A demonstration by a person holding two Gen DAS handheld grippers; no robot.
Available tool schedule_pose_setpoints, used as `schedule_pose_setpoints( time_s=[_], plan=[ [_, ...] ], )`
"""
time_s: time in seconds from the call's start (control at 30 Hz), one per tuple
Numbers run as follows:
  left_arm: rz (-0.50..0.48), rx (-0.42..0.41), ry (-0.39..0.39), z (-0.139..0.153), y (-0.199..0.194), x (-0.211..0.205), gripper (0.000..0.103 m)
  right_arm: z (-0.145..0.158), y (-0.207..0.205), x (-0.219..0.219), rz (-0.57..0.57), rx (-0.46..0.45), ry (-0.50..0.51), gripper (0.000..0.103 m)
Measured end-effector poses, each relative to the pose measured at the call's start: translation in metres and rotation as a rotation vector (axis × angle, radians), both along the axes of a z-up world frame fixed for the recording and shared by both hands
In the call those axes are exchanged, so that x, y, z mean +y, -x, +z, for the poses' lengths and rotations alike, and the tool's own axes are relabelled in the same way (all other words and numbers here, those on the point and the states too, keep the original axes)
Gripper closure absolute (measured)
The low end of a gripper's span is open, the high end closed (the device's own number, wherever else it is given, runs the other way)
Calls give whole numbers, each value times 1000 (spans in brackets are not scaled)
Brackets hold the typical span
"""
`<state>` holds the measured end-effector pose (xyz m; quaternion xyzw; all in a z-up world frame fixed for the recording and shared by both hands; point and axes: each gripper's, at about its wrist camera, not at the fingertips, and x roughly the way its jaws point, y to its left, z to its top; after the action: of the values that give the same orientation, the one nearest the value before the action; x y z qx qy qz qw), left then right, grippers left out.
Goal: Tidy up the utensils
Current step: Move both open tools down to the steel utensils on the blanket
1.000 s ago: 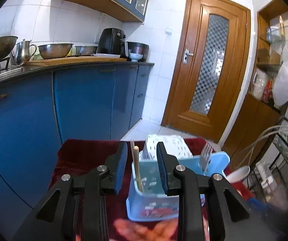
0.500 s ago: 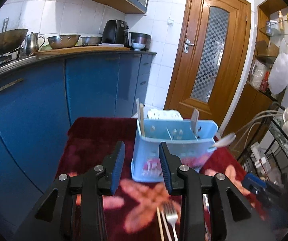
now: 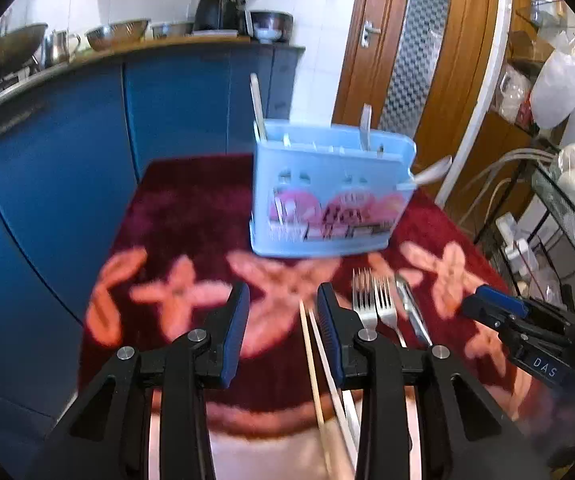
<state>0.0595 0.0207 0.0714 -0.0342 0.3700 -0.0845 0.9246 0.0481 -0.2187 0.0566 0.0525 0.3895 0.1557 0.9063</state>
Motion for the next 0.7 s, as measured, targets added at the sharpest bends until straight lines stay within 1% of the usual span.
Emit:
schedule_pose_setpoints(
  time_s=[0.1, 0.27, 0.33, 0.47, 0.6, 0.7],
  plan=[
    [-1, 36, -15, -14, -2, -4, 68, -8, -2, 4, 9, 40, 29, 64],
    [-7, 134, -20, -40, -10, -8, 68, -22, -7, 8, 23, 121, 50, 64],
    [-5, 161, -28, -50, -11, -9, 68, -29, -10, 10, 26, 155, 58, 64],
    [-27, 197, -61, -65, -12, -16, 68, -38, -12, 17, 43, 186, 115, 64],
    [-43, 227, -86, -78, -15, -22, 68, -44, -17, 20, 52, 220, 148, 64],
    [-51, 227, -94, -79, -16, -23, 68, -51, -23, 22, 56, 251, 180, 64]
  ],
)
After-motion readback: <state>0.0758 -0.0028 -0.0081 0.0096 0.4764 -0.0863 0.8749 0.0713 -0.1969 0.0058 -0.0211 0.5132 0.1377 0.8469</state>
